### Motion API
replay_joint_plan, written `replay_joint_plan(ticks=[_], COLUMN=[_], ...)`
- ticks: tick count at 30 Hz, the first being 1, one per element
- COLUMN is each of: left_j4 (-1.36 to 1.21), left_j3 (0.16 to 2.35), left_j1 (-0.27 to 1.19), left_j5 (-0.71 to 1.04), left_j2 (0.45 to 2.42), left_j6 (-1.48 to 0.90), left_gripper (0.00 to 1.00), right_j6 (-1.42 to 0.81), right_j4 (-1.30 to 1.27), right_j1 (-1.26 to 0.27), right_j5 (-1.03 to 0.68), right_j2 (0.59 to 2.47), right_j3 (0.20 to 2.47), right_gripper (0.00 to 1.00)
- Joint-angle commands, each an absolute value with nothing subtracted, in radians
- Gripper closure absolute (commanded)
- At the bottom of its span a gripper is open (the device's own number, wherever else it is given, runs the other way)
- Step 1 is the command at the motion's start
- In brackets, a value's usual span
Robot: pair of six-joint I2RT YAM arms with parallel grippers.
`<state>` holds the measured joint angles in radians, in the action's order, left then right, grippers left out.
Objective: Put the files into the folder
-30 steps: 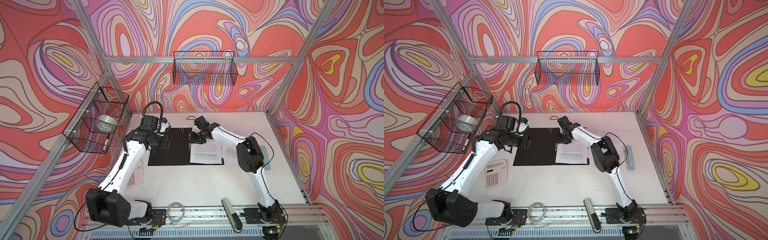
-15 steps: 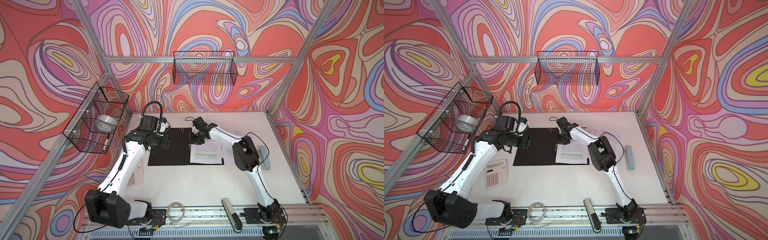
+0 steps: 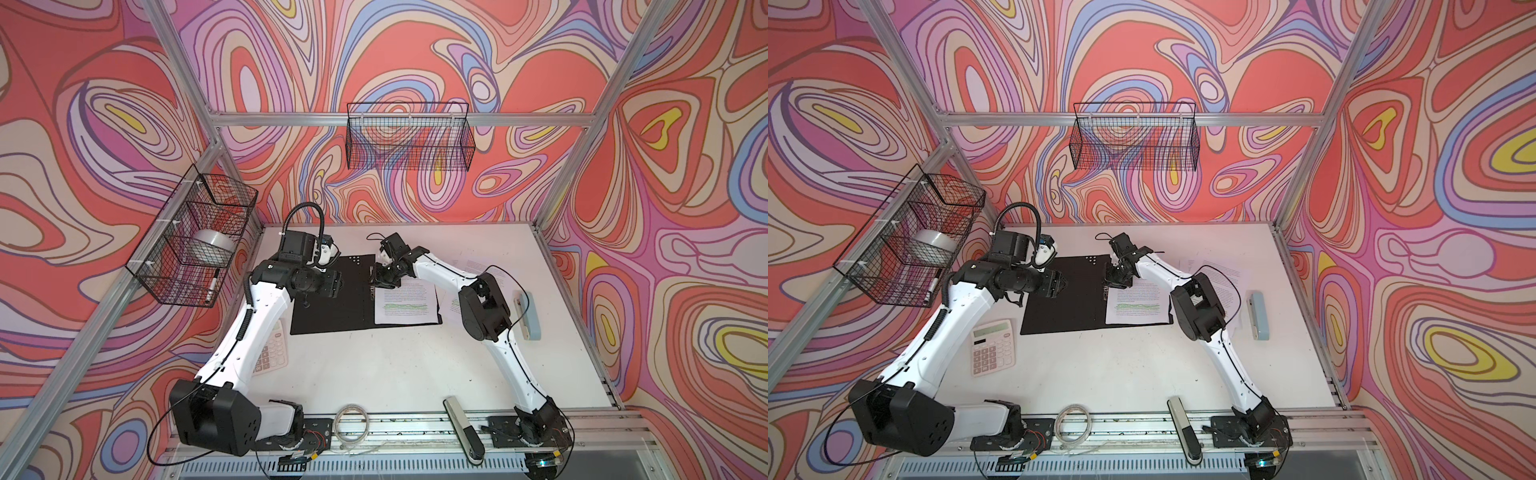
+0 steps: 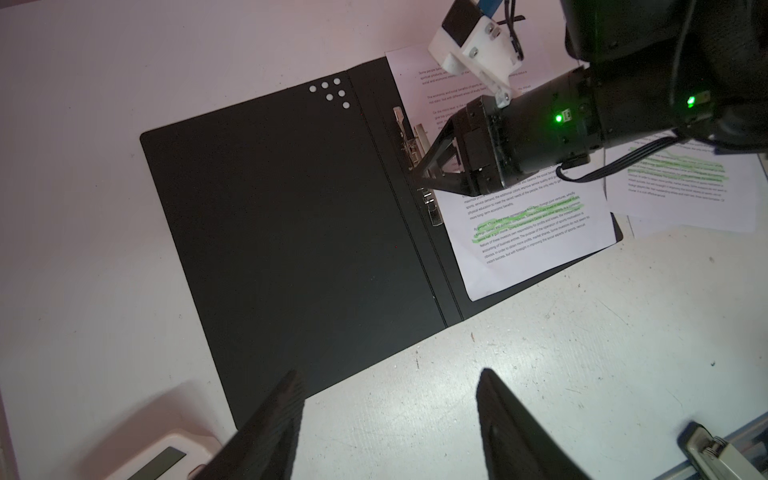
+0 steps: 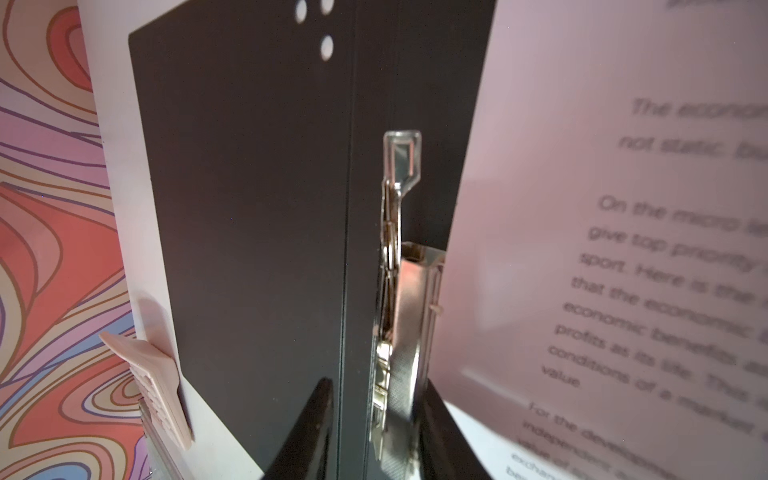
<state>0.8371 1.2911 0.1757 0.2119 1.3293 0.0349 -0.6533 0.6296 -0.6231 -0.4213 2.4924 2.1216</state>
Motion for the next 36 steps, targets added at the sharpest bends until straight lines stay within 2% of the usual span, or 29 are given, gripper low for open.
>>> replay_joint_plan(ticks=[1,5,11,13,16,22,25,36], left_j4=[0.843,0.846,0.852,0.854,0.853,0.845,0.842,0.838], left_j3=[1.288,1.305,1.342,1.352,1.358,1.350,1.346,1.328], left_j1=[0.167,0.167,0.167,0.167,0.167,0.167,0.167,0.168], left_j5=[0.218,0.220,0.228,0.239,0.266,0.336,0.365,0.401], left_j2=[1.318,1.321,1.321,1.322,1.324,1.333,1.343,1.362], left_j6=[0.058,0.060,0.073,0.077,0.083,0.095,0.102,0.106], left_gripper=[0.33,0.33,0.33,0.33,0.33,0.33,0.33,0.32], right_j6=[-0.665,-0.625,-0.553,-0.554,-0.584,-0.677,-0.693,-0.745], right_j4=[0.618,0.667,0.836,0.912,0.964,0.940,0.934,0.845], right_j1=[-0.638,-0.638,-0.637,-0.632,-0.602,-0.452,-0.380,-0.191], right_j5=[-0.442,-0.327,-0.032,0.092,0.185,0.160,0.140,0.106], right_j2=[2.502,2.440,2.271,2.185,2.029,1.679,1.562,1.428], right_j3=[2.153,2.139,2.136,2.086,1.930,1.451,1.288,0.933], right_gripper=[0.65,0.63,0.55,0.53,0.51,0.50,0.47,0.44])
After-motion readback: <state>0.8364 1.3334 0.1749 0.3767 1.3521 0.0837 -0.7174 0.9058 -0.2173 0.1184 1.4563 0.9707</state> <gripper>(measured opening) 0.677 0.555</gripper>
